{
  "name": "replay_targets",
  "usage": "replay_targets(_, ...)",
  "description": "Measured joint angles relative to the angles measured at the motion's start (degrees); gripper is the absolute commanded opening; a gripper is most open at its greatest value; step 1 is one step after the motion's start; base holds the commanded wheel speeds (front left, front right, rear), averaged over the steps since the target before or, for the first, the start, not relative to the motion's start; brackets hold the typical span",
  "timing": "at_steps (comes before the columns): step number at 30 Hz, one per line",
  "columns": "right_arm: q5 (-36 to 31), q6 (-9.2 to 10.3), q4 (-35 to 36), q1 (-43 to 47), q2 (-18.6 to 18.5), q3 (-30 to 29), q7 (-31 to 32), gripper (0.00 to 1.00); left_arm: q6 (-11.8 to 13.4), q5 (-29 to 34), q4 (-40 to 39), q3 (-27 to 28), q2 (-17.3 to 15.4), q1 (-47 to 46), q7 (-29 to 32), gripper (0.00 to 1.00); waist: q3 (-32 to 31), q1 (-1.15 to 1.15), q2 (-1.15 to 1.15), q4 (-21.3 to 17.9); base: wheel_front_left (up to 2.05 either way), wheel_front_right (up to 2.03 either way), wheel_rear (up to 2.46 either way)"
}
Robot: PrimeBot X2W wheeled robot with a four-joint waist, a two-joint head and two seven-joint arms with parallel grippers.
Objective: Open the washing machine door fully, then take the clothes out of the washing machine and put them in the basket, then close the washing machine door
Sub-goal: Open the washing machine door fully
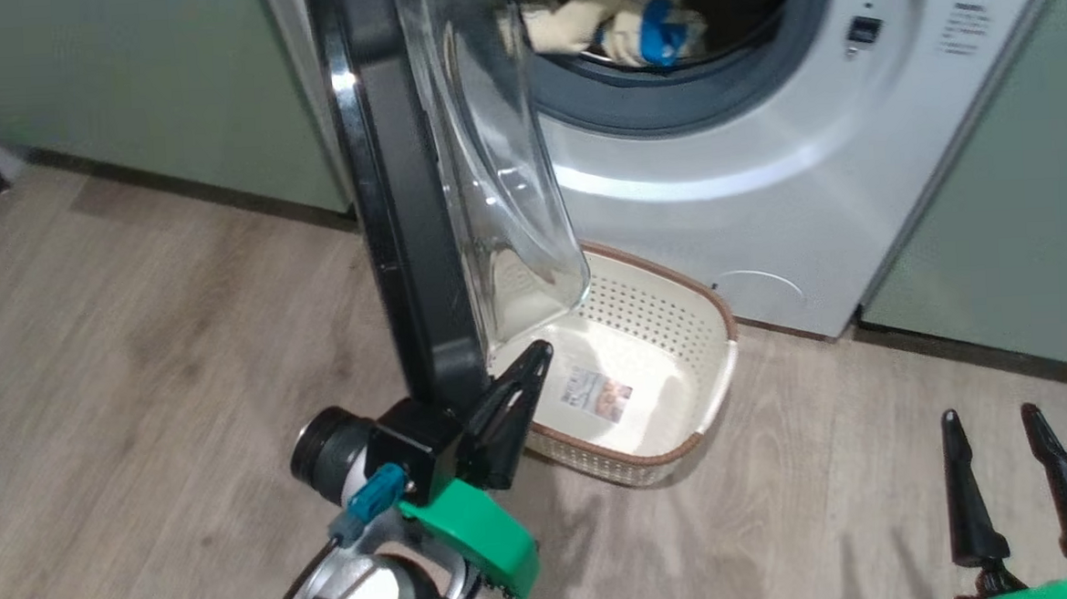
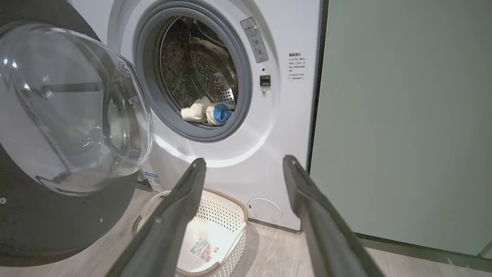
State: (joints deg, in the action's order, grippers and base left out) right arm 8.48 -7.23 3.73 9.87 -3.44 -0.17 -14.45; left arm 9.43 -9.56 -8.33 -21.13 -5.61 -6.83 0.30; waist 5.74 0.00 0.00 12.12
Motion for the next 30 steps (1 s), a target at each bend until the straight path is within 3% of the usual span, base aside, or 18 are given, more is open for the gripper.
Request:
replay_targets(18, 0.0, 0.00, 0.0, 0.3, 0.0, -0.7, 0.0, 1.00, 3.2, 0.4, -0.9, 2.7, -1.6, 4.5, -0.9, 0.00, -0.9, 0.00, 0.00, 10.4, 0.00, 0.00, 0.00)
replay_targets(30, 0.0, 0.00, 0.0, 0.3, -0.1, -0.9, 0.0, 1.00, 5.3, -2.7, 0.9, 10.9, -4.6, 5.5, -4.4, 0.00, -0.5, 0.00, 0.00, 11.5, 0.00, 0.00, 0.00)
